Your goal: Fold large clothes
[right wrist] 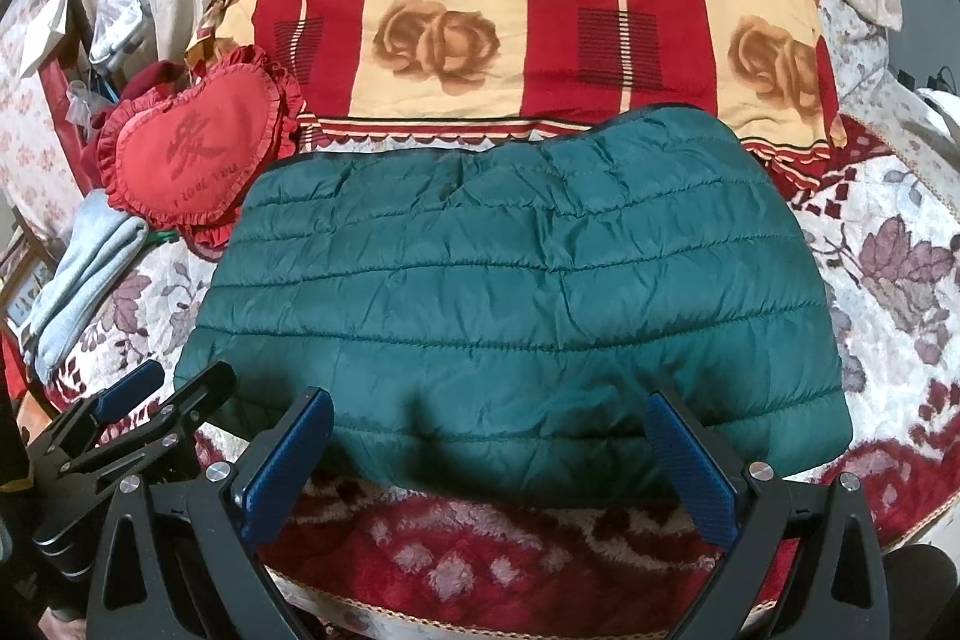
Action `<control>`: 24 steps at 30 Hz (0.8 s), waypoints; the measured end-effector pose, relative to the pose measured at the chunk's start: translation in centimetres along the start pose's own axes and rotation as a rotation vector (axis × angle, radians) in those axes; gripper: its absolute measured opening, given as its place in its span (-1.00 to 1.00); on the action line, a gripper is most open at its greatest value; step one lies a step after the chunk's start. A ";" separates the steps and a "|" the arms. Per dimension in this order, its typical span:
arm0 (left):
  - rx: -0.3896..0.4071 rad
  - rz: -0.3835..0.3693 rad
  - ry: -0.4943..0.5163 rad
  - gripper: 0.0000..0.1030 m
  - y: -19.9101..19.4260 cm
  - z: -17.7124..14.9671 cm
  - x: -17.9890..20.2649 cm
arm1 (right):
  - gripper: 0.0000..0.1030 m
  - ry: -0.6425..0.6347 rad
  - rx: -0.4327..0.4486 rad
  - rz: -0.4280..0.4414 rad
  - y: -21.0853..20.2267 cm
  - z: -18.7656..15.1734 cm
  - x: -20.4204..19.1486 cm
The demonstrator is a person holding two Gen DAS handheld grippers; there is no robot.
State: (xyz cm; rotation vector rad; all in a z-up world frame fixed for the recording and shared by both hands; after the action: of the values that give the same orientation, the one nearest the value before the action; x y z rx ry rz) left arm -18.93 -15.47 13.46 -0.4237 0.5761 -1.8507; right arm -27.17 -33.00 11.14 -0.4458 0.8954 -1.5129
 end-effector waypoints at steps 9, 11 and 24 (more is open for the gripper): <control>-0.004 -0.002 0.013 0.49 0.0 -0.1 0.3 | 0.99 0.002 -0.001 0.001 0.0 0.0 0.1; -0.005 -0.003 0.015 0.49 0.1 -0.2 0.3 | 0.99 0.004 -0.003 0.001 0.0 -0.1 0.0; 0.018 0.006 0.013 0.49 0.3 -0.3 0.0 | 0.99 0.008 -0.012 0.003 0.1 -0.5 -0.4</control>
State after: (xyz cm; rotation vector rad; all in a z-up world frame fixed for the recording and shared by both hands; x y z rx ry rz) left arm -18.88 -15.46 13.00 -0.3982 0.5685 -1.8522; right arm -27.36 -32.43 10.82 -0.4469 0.9119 -1.5079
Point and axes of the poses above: each gripper's, at about its wrist camera, not at the fingertips, and y roughly the way its jaws point, x to its right, z to its top, the point moved 6 cm from there along y, roughly the way its jaws point, and after that the axes turned 8 degrees about x, right-handed, at the moved point
